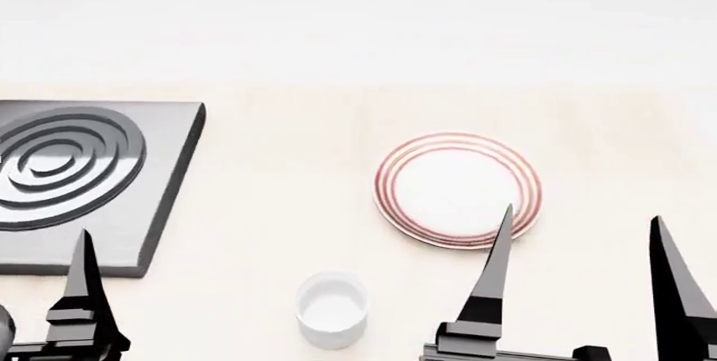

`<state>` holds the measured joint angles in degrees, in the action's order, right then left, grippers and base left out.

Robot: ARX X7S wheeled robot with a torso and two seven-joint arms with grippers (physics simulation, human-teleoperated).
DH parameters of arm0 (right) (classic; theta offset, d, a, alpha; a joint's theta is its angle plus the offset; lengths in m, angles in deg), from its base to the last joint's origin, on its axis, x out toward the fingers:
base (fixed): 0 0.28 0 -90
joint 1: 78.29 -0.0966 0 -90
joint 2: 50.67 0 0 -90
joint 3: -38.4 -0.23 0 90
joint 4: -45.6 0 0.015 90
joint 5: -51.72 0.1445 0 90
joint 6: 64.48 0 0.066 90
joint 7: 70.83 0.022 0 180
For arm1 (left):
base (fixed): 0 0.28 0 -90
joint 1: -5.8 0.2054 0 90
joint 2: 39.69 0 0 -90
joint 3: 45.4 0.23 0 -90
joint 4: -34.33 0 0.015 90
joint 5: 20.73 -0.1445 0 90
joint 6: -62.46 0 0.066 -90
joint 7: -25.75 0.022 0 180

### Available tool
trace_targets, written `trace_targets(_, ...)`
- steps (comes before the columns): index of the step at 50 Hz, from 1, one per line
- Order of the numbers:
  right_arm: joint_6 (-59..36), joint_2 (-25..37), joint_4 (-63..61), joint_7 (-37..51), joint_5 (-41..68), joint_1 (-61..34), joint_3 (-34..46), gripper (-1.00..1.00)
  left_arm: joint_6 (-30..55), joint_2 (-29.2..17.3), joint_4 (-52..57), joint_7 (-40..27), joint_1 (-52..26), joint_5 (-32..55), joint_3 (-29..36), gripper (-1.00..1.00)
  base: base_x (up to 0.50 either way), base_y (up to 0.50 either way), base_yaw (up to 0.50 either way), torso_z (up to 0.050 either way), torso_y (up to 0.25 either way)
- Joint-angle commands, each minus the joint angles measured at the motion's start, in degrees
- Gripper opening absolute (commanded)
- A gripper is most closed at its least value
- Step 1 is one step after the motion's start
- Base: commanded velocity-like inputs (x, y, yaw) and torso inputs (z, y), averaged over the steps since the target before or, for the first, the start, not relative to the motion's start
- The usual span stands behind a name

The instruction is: Pick the akita bowl on the cookies box and place it on the plate.

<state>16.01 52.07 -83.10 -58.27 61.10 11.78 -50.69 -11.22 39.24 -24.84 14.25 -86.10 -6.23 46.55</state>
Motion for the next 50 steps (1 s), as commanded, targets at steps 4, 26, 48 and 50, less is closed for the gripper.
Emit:
trace_targets(4, 0.6, 0.6, 0.0, 0.0, 0.7, 0.4, 0.4, 1.0, -0.3, -0.4, -0.1, -0.5, 0.1, 0.4, 0.3, 1.0, -0.03, -0.5, 0.0, 0.0, 0.0)
trace_targets(26, -0.4, 1.3, 0.2, -0.6, 5.0, 0.4, 0.4, 1.0, -0.8, -1.7, -0.4, -2.0, 0.1, 1.6, 1.2, 1.0, -0.03, -0.5, 0.0, 0.0, 0.0)
trace_targets(48, -0.4, 2.2, -0.3, 1.1, 1.3, 0.1, 2.0, 1.0, -1.2, -3.1, -0.1, -0.6, 0.1, 7.7, 0.2, 1.0, 0.0, -0.01, 0.0, 0.033, 0.0)
trace_targets(50, -0.3, 2.3, -0.2, 1.2, 1.3, 0.1, 2.1, 1.0, -1.2, -3.2, -0.1, -0.7, 0.1, 7.7, 0.3, 1.0, 0.0, 0.0, 0.0, 0.05, 0.0)
